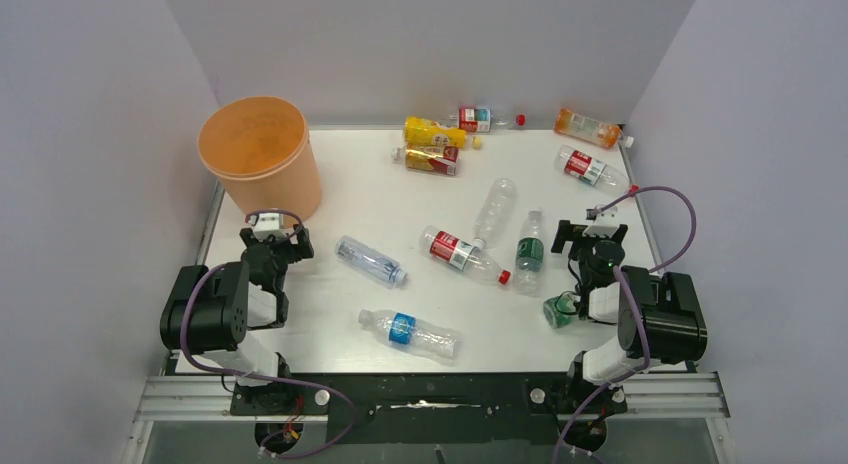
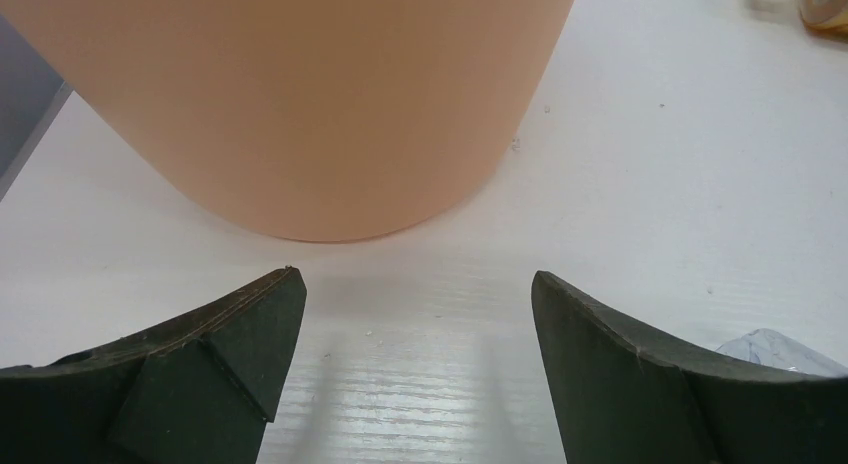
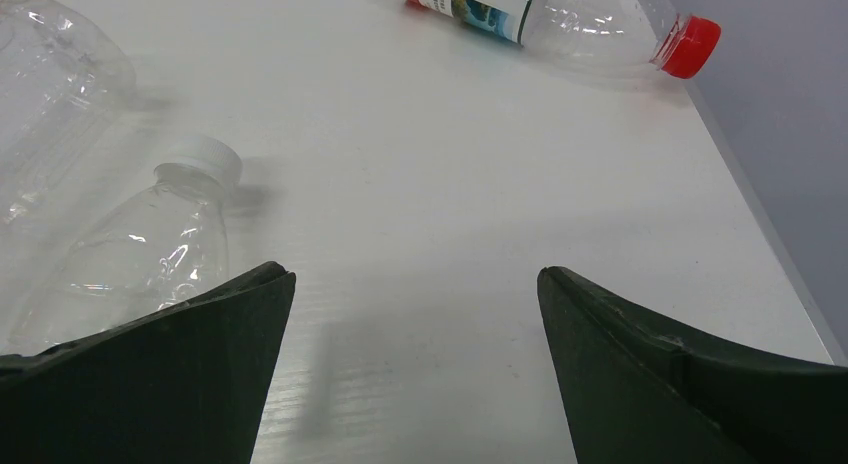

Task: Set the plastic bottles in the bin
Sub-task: Pick up the plastic bottle at the center of the board.

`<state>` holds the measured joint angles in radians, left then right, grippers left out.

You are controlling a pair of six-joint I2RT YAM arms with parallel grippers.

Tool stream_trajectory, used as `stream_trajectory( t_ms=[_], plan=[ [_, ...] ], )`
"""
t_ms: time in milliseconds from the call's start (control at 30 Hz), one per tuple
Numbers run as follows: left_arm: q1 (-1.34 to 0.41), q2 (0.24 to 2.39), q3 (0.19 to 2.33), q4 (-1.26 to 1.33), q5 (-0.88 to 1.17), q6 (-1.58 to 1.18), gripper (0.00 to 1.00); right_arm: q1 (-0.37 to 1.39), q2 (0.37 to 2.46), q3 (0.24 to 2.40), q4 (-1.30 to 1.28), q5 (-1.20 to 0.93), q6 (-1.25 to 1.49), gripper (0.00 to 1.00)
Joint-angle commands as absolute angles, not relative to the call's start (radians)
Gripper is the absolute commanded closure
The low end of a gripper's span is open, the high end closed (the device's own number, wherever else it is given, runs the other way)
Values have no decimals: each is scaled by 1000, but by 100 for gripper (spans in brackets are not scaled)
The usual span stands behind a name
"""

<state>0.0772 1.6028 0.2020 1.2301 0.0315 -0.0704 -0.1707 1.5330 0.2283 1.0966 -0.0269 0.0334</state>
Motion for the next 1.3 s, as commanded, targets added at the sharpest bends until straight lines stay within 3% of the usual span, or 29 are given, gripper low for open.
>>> stream_trajectory(
  t_ms=[0,600,800,1033,1267],
  plan=[
    [73,1600,219,1271,40,-63,16,-176,1533,255,1147,-32,31,2],
    [64,1578,227,1246,64,-42,16,-177,1524,256,1142,-31,33,2],
    [30,1407,347,885,121,1,16,-169,1367,333,872,-125,-17,2],
    [-22,1198,377,751,126,-51,16,-126,1189,375,669,-201,-65,2],
    [-74,1013,467,555,127,-180,16,-59,1025,553,376,-273,-35,2]
  ],
)
